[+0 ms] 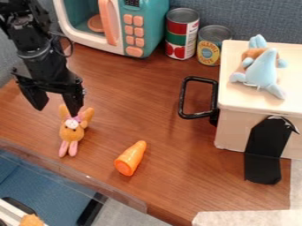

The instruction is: Move the white object to the bottom left side of the table

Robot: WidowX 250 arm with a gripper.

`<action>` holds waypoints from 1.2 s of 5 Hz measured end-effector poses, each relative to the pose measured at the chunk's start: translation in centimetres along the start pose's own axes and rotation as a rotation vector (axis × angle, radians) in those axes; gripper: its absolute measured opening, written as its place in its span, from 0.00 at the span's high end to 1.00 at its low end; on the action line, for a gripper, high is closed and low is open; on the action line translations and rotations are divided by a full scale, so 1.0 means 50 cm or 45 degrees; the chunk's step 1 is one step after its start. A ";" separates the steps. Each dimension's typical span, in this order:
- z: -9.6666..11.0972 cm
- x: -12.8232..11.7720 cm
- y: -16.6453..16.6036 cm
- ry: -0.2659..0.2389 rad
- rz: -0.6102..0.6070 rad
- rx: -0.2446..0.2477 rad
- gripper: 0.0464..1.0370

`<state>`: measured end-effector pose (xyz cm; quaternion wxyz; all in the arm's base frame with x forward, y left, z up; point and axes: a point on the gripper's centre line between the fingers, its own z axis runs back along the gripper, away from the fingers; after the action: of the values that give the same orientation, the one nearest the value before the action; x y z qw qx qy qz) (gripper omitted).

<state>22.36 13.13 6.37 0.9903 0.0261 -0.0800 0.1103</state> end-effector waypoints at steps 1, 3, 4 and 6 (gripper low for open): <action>-0.012 -0.005 -0.001 0.035 0.003 -0.012 0.04; -0.035 0.126 0.105 0.041 0.112 0.023 0.04; -0.042 0.176 0.160 0.029 0.146 0.041 0.04; -0.074 0.247 0.232 -0.004 0.215 0.073 0.04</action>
<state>32.26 27.36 5.13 0.9763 0.0479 -0.0803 0.1954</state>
